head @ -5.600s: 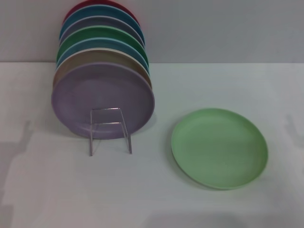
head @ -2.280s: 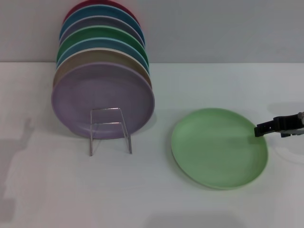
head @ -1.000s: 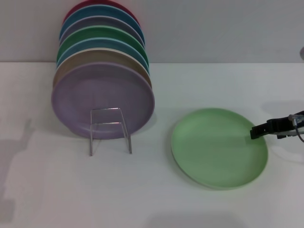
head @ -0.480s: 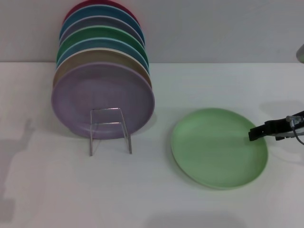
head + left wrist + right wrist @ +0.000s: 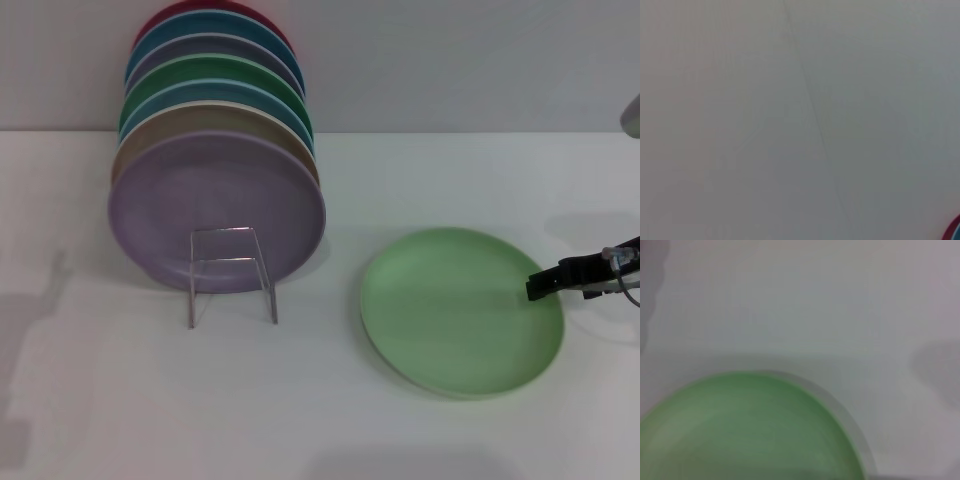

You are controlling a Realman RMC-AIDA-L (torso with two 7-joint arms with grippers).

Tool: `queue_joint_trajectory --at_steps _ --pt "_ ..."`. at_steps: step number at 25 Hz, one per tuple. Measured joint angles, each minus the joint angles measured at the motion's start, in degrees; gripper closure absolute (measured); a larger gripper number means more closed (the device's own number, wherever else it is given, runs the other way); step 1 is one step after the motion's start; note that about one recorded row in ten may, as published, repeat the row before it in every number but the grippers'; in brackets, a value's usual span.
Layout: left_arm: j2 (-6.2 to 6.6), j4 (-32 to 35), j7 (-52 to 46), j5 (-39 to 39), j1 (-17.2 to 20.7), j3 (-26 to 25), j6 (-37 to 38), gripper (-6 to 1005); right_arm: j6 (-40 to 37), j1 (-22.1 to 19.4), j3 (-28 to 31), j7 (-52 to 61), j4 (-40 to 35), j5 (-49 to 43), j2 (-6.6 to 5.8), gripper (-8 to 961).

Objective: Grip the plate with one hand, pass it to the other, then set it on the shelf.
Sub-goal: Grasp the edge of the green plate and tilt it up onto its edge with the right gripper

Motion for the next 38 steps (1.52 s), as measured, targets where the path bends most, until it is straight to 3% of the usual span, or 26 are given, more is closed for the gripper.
queue_joint_trajectory --at_steps 31,36,38 --pt "0.00 -0.3 -0.1 0.2 0.5 0.1 0.3 140 -0.4 0.7 -2.6 0.8 -0.3 -0.6 0.09 193" --pt "0.00 -0.3 -0.1 0.4 0.5 0.2 0.3 139 -0.4 0.7 -3.1 0.8 -0.3 -0.6 0.09 339" --pt "0.00 -0.3 -0.2 0.4 0.5 0.2 0.3 139 -0.4 0.7 -3.1 0.8 -0.3 -0.7 0.09 342"
